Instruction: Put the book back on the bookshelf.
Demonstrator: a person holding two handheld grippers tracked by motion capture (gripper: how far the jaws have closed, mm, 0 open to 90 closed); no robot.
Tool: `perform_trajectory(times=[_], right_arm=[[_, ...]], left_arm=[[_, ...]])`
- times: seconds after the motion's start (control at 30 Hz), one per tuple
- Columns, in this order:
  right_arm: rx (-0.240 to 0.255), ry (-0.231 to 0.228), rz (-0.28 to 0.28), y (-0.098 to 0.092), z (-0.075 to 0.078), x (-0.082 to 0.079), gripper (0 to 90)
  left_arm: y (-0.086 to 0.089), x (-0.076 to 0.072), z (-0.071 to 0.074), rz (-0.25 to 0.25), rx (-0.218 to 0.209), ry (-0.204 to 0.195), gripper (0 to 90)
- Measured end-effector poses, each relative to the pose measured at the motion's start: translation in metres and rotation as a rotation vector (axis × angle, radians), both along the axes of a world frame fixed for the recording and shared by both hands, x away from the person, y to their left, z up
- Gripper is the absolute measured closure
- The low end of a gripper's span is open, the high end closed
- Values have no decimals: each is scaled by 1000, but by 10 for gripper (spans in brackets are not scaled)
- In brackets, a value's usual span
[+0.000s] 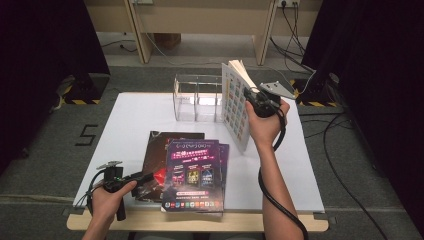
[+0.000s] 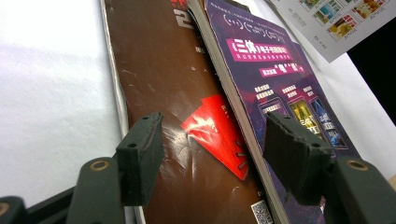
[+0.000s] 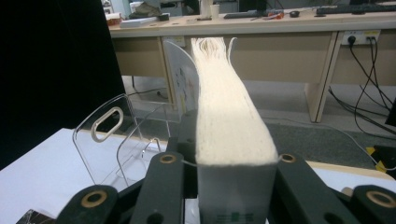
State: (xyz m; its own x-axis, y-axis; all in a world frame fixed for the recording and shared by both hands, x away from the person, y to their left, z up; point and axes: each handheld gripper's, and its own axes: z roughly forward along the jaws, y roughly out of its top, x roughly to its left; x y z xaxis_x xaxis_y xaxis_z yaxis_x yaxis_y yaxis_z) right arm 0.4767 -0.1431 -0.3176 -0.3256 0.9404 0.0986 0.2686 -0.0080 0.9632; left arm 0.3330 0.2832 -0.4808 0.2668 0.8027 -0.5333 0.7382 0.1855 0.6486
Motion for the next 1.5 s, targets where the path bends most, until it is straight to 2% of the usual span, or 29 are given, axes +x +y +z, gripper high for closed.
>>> perform_trajectory(times=[0.33,0.63,0.77,1.5], right_arm=[[10,-38,-3,4,4,2,744],[8,-37,-6,7,9,8,744],[11,-63,-14,8,11,10,744],[23,-78,-32,12,25,30,744]], left_arm=[[1,0,0,2,0,-1,372],[3,0,0,6,1,-5,371],[3,0,0,6,1,-4,371],[6,0,1,14,0,-10,369]])
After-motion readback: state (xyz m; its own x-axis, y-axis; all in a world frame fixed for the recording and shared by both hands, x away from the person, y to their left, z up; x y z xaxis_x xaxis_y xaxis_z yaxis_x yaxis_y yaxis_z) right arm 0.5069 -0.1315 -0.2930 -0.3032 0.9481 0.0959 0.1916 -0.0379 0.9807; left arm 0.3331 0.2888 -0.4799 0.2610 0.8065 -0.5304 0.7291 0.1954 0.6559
